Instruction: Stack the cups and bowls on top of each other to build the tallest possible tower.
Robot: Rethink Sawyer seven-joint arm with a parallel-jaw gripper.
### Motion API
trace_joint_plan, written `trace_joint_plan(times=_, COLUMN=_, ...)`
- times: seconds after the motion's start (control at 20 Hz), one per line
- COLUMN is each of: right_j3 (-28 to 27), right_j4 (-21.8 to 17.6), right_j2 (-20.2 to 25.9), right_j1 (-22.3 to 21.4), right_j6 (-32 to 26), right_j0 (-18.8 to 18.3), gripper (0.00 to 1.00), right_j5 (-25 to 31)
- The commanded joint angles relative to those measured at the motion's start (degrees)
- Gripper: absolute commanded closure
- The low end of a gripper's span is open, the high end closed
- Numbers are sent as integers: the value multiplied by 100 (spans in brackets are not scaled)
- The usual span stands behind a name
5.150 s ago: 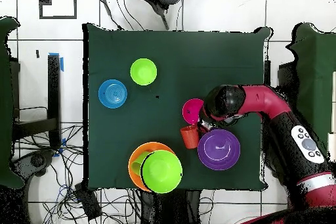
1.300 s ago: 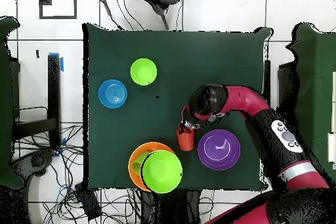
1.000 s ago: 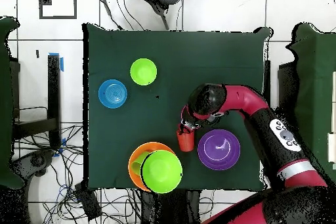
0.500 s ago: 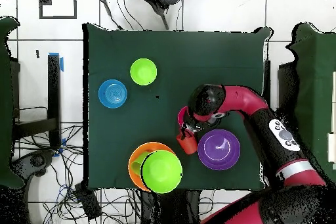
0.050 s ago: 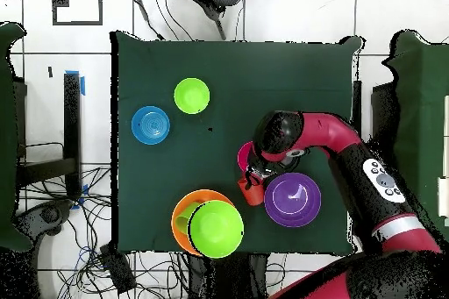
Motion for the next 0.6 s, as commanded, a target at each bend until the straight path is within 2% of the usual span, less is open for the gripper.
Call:
trace_joint_plan(times=0.05, right_j3=-288, right_j4=-464, right_j2=-285, right_j1=-47, right_j6=-904, right_j0=238, gripper=0, right_j5=350)
trace_joint_plan(times=0.35, right_j3=-308, right_j4=-543, right_j2=-321, right_j1=39, right_j6=-914, right_j0=210, gripper=0, right_j5=230)
trace_joint_plan(times=0.6, right_j3=-515, right_j4=-723, right_j2=-404, right_j1=443, right_j6=-981, right_j0=183, gripper=0, right_j5=-93)
